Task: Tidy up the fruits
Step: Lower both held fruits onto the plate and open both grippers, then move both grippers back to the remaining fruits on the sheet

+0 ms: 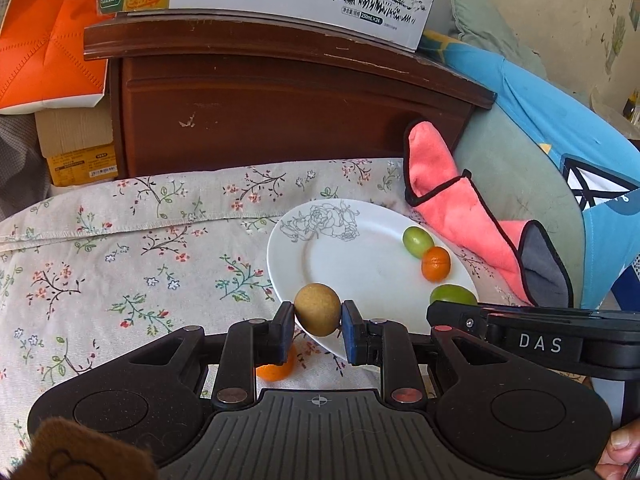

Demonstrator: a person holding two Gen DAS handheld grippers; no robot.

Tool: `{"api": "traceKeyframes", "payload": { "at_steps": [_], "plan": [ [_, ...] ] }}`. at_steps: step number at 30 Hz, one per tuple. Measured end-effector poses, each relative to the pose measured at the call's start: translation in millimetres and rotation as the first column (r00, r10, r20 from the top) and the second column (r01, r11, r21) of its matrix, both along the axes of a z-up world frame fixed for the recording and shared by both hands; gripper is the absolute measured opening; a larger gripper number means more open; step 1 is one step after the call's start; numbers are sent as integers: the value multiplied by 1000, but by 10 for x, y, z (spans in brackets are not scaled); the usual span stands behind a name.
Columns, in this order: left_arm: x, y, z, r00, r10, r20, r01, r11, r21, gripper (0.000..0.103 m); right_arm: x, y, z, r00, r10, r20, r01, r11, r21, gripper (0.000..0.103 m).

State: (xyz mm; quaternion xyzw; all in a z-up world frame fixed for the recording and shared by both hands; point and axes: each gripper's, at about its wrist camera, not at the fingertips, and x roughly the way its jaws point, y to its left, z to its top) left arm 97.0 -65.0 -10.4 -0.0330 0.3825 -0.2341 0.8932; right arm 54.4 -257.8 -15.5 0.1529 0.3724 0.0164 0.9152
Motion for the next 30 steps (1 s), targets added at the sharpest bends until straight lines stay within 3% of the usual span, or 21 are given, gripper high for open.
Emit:
{"api": "traceKeyframes", "payload": {
  "at_steps": [11,20,26,30],
  "plan": [
    [106,-167,-150,999,-43,-16,43,999,-6,23,87,-2,-143,999,-17,-35,17,1000,-1,32],
    [74,-198,-88,999,-44,8,44,999,-5,25,98,-24,-140,999,-32,-31,32,999,4,34],
    [24,-185,38,999,-39,30,40,999,-17,31,88,-46,-121,999,-33,-32,33,999,8,34],
    [-50,-145,131,999,-44,29,44,999,-14,40,74,-48,-100,999,-33,-32,33,999,10,34]
  ]
}}
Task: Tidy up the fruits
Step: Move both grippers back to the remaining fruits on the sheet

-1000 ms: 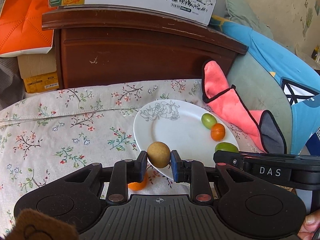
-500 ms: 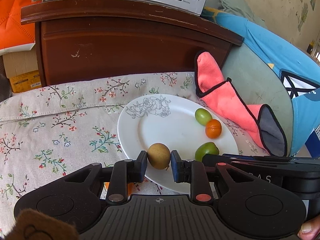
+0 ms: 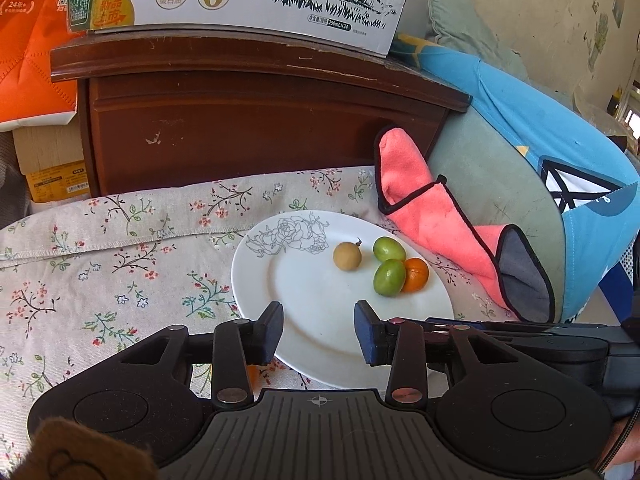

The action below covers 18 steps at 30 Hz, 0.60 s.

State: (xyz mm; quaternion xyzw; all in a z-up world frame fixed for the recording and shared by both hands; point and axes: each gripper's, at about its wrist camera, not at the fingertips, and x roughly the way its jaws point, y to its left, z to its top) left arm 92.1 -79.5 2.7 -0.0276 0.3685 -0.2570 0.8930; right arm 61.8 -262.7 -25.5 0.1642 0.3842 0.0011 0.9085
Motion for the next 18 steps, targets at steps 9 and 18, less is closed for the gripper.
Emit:
{"api": "traceKeyframes", "payload": {
  "at_steps": [9,18],
  "plan": [
    [-274,263,245,1000,7,28,-9,999,51,50,-166,66,113,999,35,14,-35,999,-3,35],
    [-554,598,321,999,37,36,-40,995,93,57,-403,167,232,997,67,31,-67,998,-14,35]
  ]
}}
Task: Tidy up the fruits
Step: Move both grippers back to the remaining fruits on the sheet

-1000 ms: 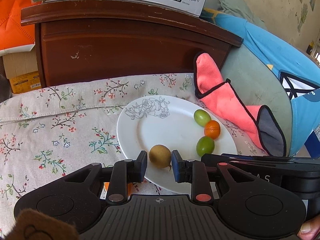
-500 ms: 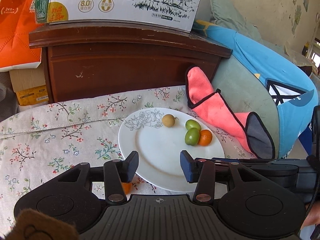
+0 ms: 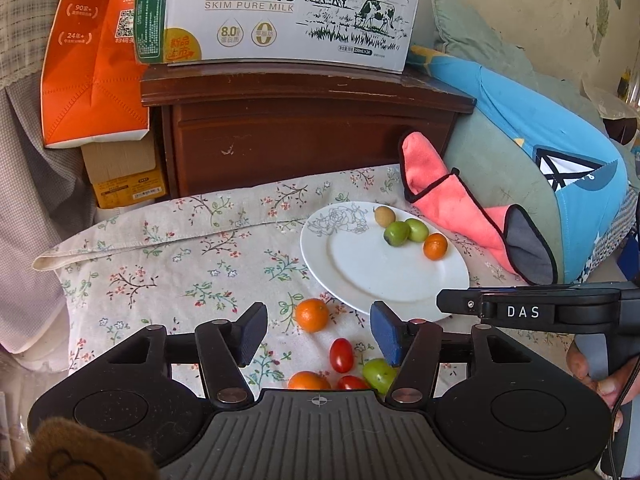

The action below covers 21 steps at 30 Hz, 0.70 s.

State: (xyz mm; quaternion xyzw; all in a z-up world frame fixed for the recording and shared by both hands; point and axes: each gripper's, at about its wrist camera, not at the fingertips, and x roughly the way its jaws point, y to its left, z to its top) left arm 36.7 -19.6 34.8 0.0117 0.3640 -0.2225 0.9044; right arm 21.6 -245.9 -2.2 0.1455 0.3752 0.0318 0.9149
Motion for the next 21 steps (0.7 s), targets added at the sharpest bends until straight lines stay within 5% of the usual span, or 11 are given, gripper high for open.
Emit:
{"api": "traceKeyframes", "payload": {
  "at_steps": [21],
  "plan": [
    [-435,373,-337,993,26,-114,-17,996,86,57,-425,411,-84,992,121,-40,-121,993,-6,38]
  ]
}}
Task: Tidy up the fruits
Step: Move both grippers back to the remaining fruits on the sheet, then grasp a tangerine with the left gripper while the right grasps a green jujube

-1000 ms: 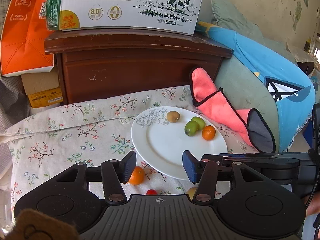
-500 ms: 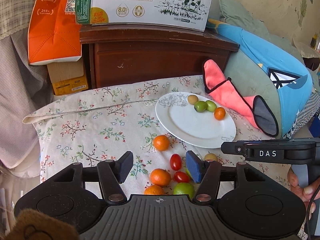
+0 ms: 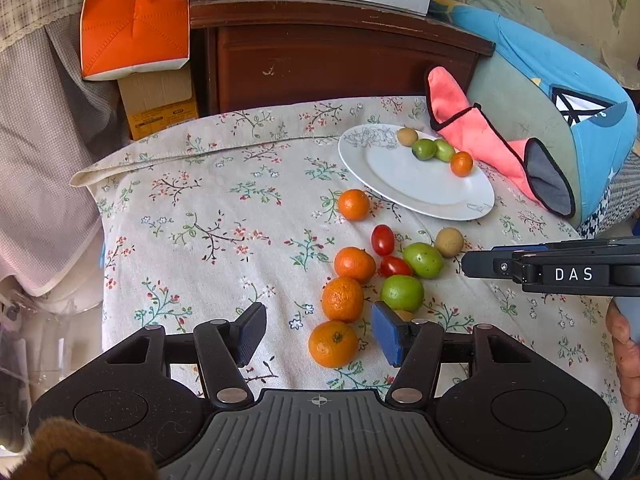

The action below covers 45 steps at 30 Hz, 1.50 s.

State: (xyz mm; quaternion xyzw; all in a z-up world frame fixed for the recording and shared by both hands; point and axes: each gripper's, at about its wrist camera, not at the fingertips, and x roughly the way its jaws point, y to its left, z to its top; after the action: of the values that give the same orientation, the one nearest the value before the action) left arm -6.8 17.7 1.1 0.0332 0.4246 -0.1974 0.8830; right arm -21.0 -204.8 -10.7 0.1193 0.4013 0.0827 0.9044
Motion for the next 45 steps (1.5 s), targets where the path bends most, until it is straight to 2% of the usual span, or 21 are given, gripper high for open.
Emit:
{"api": "traceKeyframes", "payload": {
  "at_steps": [16,40,41,43,45],
  "plan": [
    [-65,-35,-163,1000,-22,-19,23,999,35,57,45,176,-98,998,57,22,-57,998,9,38],
    [-16,-139,-316,1000,-15,-4,16,997,70,56,227,241,-292,999,29,15,-28,999,-31,38],
    [-17,-145,-322,1000,-17,2,17,997,73,55,232,245,-296,999,28,15,-28,999,-32,38],
    [-24,-165,-329,1000,-24,14,23,996,83,48,230,251,-302,999,28,19,-28,999,-37,36],
    [-28,-174,-332,999,-28,21,26,996,87,41,225,264,-302,999,30,23,-29,999,-43,29]
  ]
}}
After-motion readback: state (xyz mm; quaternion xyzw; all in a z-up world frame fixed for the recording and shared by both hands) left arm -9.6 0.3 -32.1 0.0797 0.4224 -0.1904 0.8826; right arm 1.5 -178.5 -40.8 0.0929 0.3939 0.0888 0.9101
